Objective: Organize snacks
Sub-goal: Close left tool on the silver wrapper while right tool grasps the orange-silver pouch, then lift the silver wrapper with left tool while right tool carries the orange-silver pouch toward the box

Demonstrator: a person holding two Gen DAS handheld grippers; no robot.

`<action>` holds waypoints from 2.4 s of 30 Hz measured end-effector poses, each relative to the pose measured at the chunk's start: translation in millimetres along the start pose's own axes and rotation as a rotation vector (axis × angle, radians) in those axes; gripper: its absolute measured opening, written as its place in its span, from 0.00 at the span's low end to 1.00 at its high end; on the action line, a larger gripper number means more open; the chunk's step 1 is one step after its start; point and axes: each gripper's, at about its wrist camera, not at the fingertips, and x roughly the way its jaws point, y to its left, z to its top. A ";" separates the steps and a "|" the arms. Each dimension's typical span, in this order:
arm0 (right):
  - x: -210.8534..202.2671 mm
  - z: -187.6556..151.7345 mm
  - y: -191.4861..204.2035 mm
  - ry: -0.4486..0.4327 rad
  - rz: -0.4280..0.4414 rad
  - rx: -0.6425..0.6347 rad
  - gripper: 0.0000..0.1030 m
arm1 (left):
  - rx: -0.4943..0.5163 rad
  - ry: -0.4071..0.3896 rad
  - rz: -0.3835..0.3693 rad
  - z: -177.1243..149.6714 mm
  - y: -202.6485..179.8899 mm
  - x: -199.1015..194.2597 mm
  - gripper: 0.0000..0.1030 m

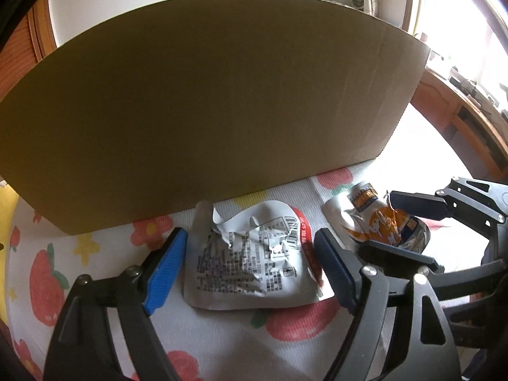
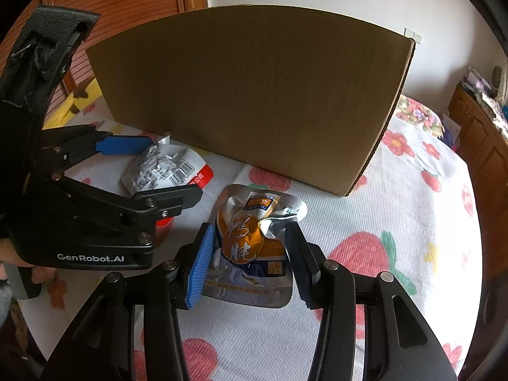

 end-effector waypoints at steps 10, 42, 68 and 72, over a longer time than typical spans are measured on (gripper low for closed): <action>0.1 -0.2 -0.3 0.000 0.000 -0.001 0.46 | 0.042 -0.006 -0.018 -16.8 -5.9 -16.2 0.55; -6.4 -1.2 1.2 0.002 -0.001 -0.004 0.36 | -0.028 -0.205 -0.004 -62.7 14.4 -112.2 0.52; -114.3 -30.8 15.8 -0.142 -0.004 0.048 0.35 | -0.015 -0.329 0.012 -74.9 -4.2 -182.6 0.53; -133.2 -30.6 18.3 -0.175 -0.009 0.050 0.35 | -0.017 -0.351 0.016 -74.6 -5.3 -194.5 0.53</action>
